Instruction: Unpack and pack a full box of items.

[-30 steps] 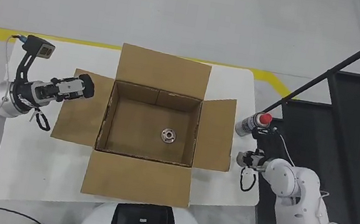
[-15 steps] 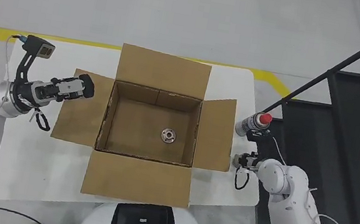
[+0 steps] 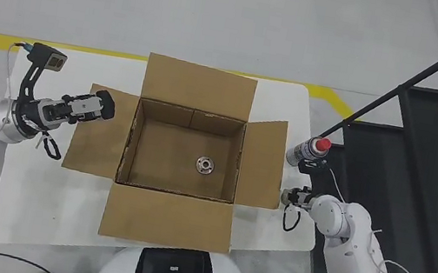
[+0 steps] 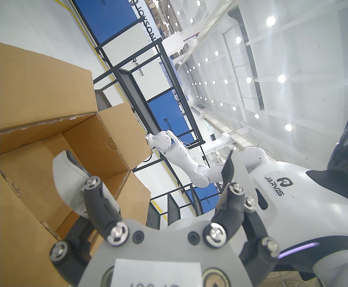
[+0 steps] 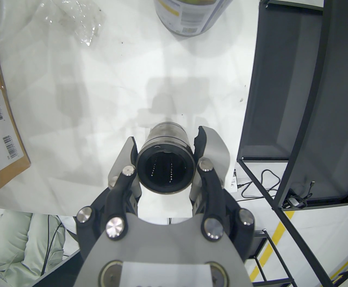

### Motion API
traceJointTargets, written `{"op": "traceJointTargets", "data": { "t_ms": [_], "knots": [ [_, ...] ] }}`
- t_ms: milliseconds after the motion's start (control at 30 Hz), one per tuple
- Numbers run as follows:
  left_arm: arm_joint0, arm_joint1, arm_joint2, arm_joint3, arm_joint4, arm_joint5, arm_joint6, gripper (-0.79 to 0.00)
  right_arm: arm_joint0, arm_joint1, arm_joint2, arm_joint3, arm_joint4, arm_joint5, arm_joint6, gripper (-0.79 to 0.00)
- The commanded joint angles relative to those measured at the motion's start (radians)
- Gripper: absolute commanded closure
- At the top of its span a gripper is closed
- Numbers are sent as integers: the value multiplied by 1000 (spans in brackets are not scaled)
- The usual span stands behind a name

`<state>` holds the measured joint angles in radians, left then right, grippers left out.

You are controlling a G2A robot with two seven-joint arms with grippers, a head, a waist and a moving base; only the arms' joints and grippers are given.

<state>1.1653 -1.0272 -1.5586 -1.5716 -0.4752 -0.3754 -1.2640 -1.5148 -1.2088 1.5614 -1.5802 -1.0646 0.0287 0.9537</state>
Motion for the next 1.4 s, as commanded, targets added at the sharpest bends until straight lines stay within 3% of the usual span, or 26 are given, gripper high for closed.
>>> {"op": "traceJointTargets", "data": {
  "t_ms": [0,167,200,233,267,633,1067,1367],
  "knots": [
    [0,0,0,0,0,0,0,-785,0,0,-3,1,1,3,-2,-49],
    [0,0,0,0,0,0,0,-785,2,1,-13,6,3,9,-2,-203],
    [0,0,0,0,0,0,0,-785,2,1,-13,4,3,10,-2,-379],
    [0,0,0,0,0,0,0,-785,1,2,-12,0,6,12,-1,-742],
    [0,0,0,0,0,0,0,-785,-2,2,-10,-6,9,15,0,-785],
    [0,0,0,0,0,0,0,-785,-57,10,22,-114,30,20,19,-785],
    [0,0,0,0,0,0,0,-785,-240,27,178,-477,108,5,88,-785],
    [0,0,0,0,0,0,0,-785,-196,36,227,-642,118,6,99,-785]
  ]
}}
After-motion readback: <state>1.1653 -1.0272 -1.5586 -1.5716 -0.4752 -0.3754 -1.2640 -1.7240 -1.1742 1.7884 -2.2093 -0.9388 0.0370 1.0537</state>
